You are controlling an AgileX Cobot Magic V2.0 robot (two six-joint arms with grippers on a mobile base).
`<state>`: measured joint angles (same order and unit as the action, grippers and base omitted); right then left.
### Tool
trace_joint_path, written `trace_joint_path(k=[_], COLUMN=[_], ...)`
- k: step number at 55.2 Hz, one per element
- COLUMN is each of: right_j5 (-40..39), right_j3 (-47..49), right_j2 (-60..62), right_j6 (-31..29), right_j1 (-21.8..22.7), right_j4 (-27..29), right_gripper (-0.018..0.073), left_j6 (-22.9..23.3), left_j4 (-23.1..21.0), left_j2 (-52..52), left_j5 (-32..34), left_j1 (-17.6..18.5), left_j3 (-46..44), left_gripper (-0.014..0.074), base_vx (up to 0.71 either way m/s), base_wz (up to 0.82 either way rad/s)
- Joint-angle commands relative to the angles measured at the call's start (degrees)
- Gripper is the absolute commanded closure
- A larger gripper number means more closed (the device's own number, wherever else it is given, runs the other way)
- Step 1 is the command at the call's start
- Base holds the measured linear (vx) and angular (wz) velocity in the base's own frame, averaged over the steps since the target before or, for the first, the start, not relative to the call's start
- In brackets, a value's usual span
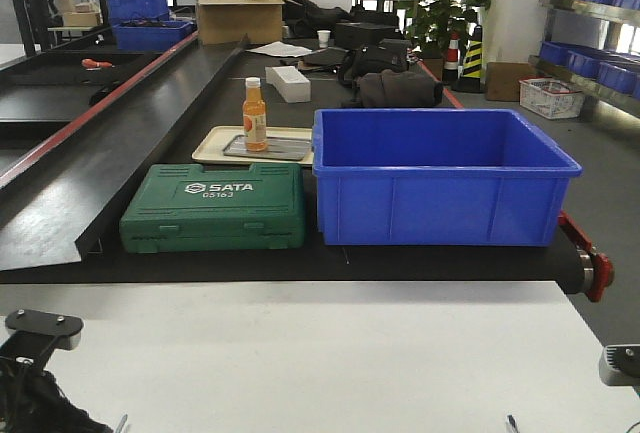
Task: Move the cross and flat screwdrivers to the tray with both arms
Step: 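Lower both grippers around the green-black screwdriver handles on the table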
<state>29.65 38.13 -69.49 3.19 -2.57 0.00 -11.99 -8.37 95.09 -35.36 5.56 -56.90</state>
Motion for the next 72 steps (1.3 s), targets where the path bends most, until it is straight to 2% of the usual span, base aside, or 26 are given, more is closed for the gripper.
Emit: trace_joint_path(k=[1, 10, 38, 49, 72], right_j5=[-3.49, -3.47, -0.75, 2.91, 3.16], right_j3=[1.88, 1.88, 2.10, 7.24, 19.94], right_j2=[0.92, 0.92, -0.29, -9.51, -29.45], right_j6=[-0.32, 1.29, 5.65, 5.10, -0.63], right_j1=[0.40, 0.40, 0.40, 0.40, 0.40], right_j4=[-0.76, -0.76, -0.94, -1.20, -1.70], right_gripper=[0.0162, 0.0162, 0.0162, 0.0162, 0.0162], left_j6=[-0.35, -0.35, -0.35, -0.35, -0.35], left_j4=[-1.00, -2.70, -2.65, -2.65, -2.65], left_j2=[1.82, 6.52, 14.47, 14.84, 14.84], left_j5=[0.74, 1.18, 3.35, 3.29, 3.40], left_j1=[0.27, 0.27, 0.27, 0.27, 0.27], left_j3=[-3.00, -2.99, -2.99, -2.99, -2.99], left_gripper=[0.0160, 0.0160, 0.0160, 0.0160, 0.0160], base_vx=[0.00, 0.00, 0.00, 0.00, 0.00], base_wz=[0.00, 0.00, 0.00, 0.00, 0.00])
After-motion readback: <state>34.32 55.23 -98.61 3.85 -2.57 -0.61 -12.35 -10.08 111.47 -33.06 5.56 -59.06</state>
